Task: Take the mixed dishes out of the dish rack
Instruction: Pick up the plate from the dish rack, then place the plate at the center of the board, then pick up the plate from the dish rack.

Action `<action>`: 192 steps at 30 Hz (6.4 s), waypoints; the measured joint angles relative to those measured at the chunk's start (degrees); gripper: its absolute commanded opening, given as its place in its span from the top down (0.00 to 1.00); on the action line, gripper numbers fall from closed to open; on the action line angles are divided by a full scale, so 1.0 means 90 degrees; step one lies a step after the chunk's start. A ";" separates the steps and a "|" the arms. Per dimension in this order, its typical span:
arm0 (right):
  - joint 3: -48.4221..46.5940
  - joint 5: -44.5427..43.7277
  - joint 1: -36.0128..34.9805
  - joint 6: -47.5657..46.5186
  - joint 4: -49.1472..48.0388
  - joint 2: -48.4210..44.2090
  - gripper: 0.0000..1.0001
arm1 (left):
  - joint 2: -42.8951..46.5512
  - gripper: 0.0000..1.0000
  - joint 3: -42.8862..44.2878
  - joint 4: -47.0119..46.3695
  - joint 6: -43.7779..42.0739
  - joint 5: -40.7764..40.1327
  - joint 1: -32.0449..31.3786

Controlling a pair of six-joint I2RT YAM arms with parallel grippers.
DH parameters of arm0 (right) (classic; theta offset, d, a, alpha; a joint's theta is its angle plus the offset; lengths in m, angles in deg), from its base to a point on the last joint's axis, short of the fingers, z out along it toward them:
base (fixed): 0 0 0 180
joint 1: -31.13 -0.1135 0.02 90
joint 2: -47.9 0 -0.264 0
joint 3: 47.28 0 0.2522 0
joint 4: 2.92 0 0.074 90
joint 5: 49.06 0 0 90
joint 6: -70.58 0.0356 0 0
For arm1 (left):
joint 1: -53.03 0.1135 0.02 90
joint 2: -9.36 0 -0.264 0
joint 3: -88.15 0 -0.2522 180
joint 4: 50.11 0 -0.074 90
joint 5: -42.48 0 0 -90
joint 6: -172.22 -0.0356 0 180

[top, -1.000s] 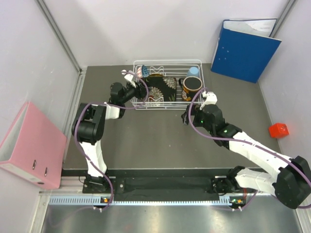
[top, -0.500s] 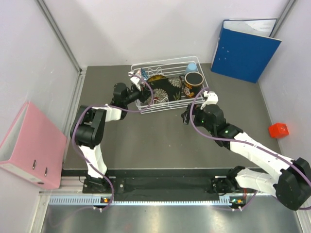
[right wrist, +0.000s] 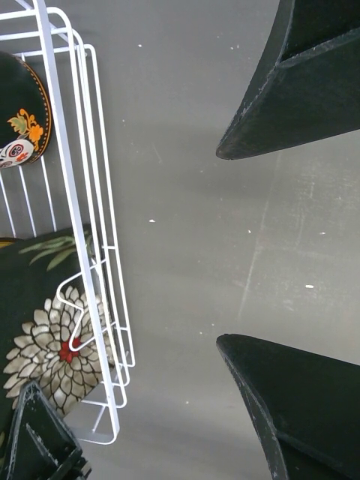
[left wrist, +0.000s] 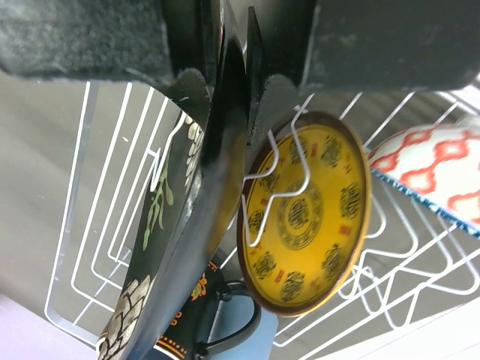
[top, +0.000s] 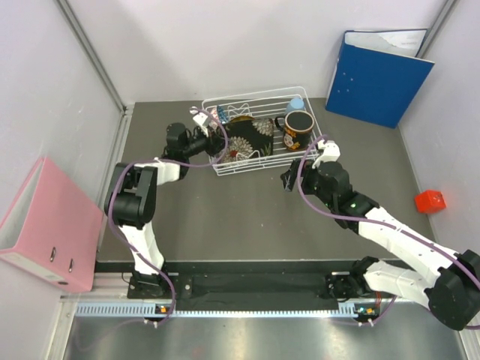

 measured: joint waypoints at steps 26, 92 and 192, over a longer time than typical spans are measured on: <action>0.0000 -0.0005 0.0000 0.0000 0.0002 -0.0189 0.00 | 0.1231 1.00 0.0925 0.0789 0.0432 0.0124 0.0338; -0.3653 0.3781 0.0916 0.0311 0.2069 0.1302 1.00 | 0.3988 0.58 0.0340 0.5790 0.4505 0.0639 -0.0855; -0.0408 0.0869 0.0250 0.0080 0.1659 -0.1032 0.01 | 0.0656 0.17 0.2368 0.4306 -0.1331 -0.2871 -0.0923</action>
